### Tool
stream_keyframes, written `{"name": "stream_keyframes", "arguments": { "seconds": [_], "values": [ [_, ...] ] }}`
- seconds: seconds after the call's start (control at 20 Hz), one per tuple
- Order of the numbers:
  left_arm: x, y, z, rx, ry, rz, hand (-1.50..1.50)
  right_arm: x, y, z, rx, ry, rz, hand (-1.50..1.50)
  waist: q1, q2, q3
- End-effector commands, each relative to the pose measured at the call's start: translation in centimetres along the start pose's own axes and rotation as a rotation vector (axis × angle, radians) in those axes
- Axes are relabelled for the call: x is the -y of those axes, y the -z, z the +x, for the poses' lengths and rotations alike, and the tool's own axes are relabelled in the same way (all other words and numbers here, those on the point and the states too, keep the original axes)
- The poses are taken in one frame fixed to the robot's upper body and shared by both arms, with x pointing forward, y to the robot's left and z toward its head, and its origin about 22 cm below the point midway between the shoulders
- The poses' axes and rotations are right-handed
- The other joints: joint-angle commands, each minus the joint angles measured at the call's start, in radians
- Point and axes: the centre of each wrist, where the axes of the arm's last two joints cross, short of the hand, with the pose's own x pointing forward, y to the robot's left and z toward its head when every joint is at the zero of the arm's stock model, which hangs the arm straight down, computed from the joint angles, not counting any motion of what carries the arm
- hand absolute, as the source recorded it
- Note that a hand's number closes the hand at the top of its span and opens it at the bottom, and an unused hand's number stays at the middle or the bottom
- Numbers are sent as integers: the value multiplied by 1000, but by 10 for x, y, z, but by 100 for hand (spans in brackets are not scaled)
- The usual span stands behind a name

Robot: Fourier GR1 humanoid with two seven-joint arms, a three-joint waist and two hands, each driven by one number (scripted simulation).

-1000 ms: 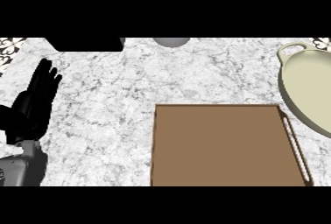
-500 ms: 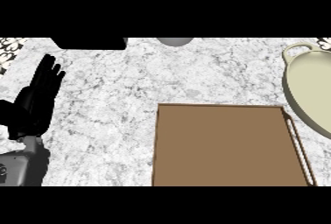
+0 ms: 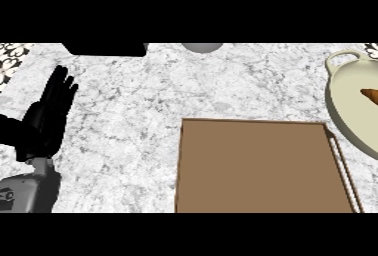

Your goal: Pick the croissant from the tray and place it in the pot

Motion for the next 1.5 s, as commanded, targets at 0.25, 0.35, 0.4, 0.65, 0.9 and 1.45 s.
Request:
{"name": "stream_keyframes", "arguments": {
  "seconds": [0.25,0.35,0.4,0.65,0.9,1.45],
  "values": [
    [2,17,7,1,0,15,0,-53,1,-31,-110,213,220,-150,0,5,1],
    [9,7,3,3,4,15,0,-53,7,-31,-96,268,268,-150,0,1,1],
    [9,1,5,8,-3,-14,0,-48,13,-31,-94,308,277,-150,16,4,2],
    [5,-3,-1,13,7,-5,0,-61,8,-34,-34,627,167,-150,11,3,3],
    [2,0,12,-3,3,18,0,-19,9,-56,-70,772,94,-150,-4,0,2],
    [10,3,-3,9,-12,17,0,77,-34,-110,-101,859,79,-150,-10,9,5]
  ]
}}
